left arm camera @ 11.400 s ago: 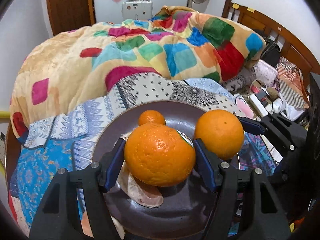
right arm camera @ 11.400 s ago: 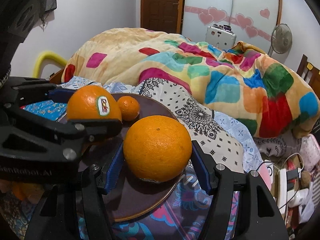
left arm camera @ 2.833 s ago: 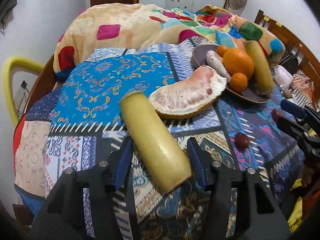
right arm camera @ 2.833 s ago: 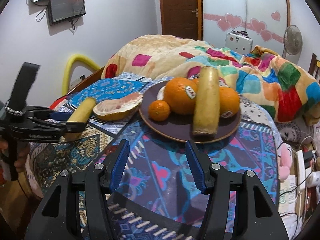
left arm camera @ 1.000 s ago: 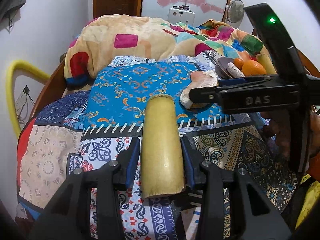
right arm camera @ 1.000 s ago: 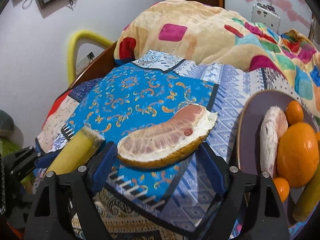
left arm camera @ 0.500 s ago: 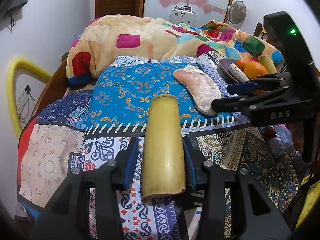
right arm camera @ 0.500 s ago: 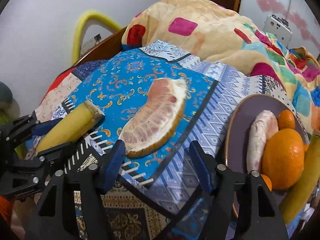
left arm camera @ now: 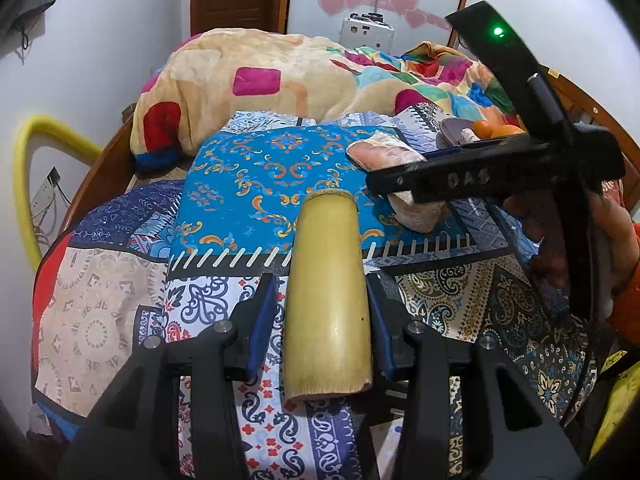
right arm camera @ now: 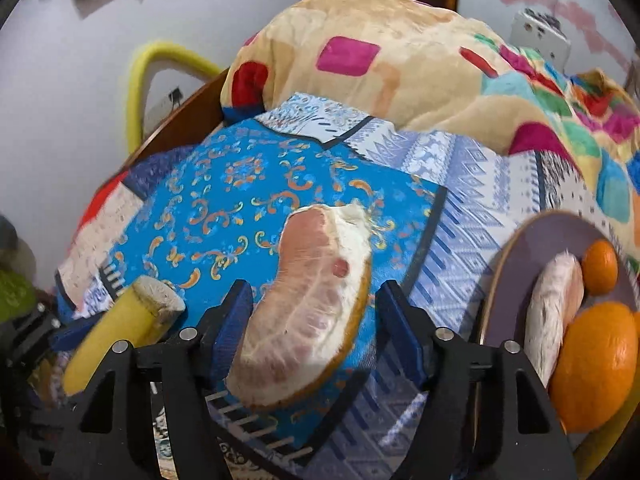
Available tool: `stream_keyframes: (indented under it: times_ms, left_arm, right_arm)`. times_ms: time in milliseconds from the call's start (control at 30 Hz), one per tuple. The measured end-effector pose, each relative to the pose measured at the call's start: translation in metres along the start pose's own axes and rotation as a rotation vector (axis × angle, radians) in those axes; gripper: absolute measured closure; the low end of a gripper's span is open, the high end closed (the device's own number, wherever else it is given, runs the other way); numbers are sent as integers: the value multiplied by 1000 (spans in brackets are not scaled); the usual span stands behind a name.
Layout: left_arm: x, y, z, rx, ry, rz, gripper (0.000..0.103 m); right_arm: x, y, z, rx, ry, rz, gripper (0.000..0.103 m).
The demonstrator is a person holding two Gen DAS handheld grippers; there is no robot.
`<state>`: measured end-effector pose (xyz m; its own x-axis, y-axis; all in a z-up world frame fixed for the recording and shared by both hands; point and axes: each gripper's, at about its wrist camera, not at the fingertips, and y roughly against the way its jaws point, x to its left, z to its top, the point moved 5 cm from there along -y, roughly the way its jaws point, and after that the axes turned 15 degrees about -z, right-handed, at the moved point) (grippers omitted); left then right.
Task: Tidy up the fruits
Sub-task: 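Grasp the pink pomelo segment with the right gripper while the left lifts the gourd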
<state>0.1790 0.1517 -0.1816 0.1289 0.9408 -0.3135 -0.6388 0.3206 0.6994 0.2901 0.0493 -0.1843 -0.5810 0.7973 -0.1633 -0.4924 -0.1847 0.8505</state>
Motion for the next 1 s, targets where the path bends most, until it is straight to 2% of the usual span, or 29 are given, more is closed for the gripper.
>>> stream_keyframes:
  times_ms: [67,167,367,633,767,833,867,1000]
  left_arm:
    - [0,0,1,5,1,5,59]
    - [-1,-2,2,15,-2,14,59]
    - [-3,-7,5,63,-19,39,59]
    - [-3,-21,20,127,-21,60,59]
    - [-5,-25,25,131,-30,62,60]
    - [-6,-28,26,136,-34,53,67]
    - [-7,-28,28,137,-37,59,67]
    - [-6,-22,26,124,-35,49,67]
  right_arm:
    - [2,4,-3,-2,19,1,48]
    - [0,13,-15,8,36,29,50]
    - [-7,32,-40,-16,54,28,55]
    - [-16,44,-34,-48,41,69,72]
    - [-12,46,-35,-72,68,61,73]
    - [-10,45,-34,-77,84,60,72]
    - [-11,44,-34,-69,80,63,72]
    - [-10,35,-36,-15,75,76,61]
